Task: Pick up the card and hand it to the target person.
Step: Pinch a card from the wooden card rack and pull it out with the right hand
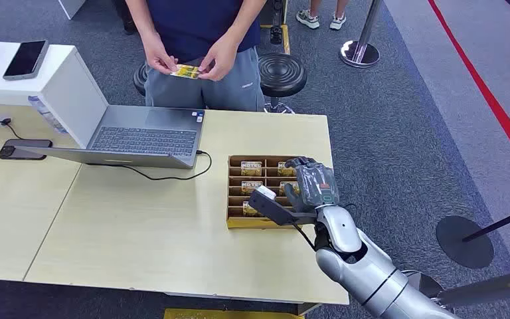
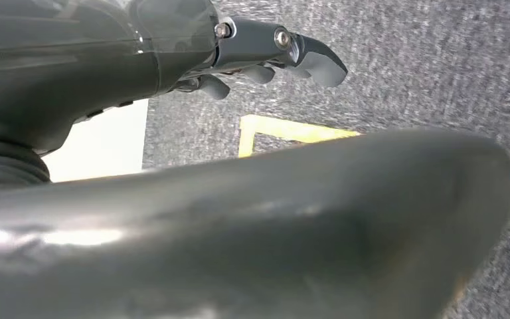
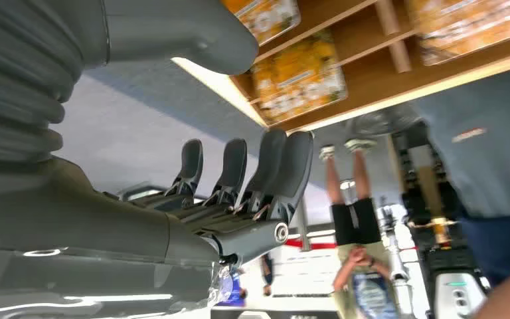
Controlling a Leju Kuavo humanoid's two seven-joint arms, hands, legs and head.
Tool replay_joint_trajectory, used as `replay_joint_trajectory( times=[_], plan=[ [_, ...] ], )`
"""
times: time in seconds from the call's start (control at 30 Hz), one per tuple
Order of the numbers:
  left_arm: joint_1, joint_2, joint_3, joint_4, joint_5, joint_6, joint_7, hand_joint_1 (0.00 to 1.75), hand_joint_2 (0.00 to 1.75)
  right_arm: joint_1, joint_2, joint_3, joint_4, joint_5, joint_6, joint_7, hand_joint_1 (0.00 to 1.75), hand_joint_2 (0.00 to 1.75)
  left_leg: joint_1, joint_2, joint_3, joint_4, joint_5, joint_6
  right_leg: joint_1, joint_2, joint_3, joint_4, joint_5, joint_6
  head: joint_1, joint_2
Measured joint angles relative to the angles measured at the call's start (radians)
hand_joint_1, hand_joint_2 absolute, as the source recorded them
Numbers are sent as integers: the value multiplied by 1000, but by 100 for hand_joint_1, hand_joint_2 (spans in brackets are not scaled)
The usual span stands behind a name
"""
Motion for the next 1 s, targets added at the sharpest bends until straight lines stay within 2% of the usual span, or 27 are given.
replay_joint_trajectory(
  times=[1.0],
  plan=[
    [0,0,0,0,0,0,0,0,0,0,2,0,0,5,3,0,115,175,0,0,0,0,0,0,0,0,0,0,0,0,0,0]
  ],
)
